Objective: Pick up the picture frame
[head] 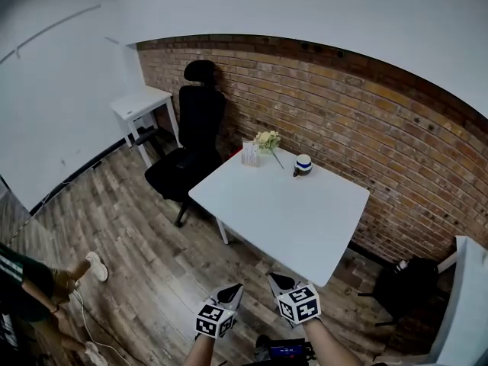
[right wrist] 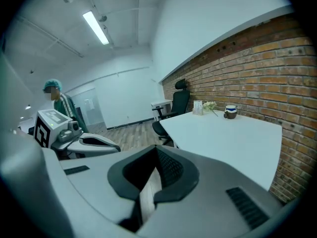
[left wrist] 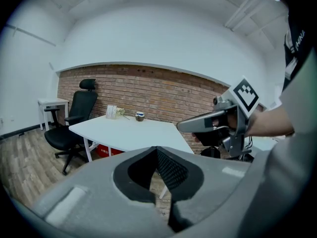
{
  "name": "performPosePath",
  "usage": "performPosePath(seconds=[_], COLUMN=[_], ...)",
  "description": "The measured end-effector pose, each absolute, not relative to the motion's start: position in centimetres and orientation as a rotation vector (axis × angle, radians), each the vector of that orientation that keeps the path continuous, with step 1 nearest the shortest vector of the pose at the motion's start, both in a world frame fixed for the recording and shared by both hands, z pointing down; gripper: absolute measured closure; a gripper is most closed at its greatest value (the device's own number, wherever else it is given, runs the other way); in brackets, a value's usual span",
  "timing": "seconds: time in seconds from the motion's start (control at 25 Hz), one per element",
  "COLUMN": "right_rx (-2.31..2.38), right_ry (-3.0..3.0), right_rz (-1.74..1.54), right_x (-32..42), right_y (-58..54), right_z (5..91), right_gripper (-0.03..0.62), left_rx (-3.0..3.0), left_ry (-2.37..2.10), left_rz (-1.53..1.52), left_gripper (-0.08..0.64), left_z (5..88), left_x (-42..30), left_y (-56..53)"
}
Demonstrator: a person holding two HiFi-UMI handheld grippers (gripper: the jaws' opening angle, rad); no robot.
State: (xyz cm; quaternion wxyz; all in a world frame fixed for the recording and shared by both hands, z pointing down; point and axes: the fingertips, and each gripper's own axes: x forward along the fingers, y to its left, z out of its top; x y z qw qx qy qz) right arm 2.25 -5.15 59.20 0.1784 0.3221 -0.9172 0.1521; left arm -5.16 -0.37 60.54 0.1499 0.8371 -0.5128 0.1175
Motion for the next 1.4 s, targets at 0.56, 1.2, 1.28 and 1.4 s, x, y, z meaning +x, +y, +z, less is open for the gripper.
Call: performPosePath(seconds=[0.56, 1.2, 1.28, 1.4], right_rx=[0.865, 0.988, 1.009, 1.043], right_ry=[-2.589, -2.529, -2.517, -2.5], right_rz=[0.462, 0.506, 0.516, 0.526], right_x=[1.6, -2.4, -3.6, -5.5], right_y=[-13.9, -24.1, -25.8, -28.5], right_z=[60.2, 61.3, 61.3, 61.3], right_gripper=[0.584, 0.584, 0.584, 0.584], left_rx=[2.364, 2.406, 2.416, 2.431], left_ry=[-1.504, -1.412, -1.391, -1.364], left_rz=[0.361, 0.36, 0.37, 0.376], left_gripper=[0.549, 0.549, 0.549, 0.549], left_z=[61.2, 62.0, 62.1, 62.0], left_x=[-6.0, -11.0, -12.3, -14.5], left_y=[-9.1, -20.1, -21.9, -25.0])
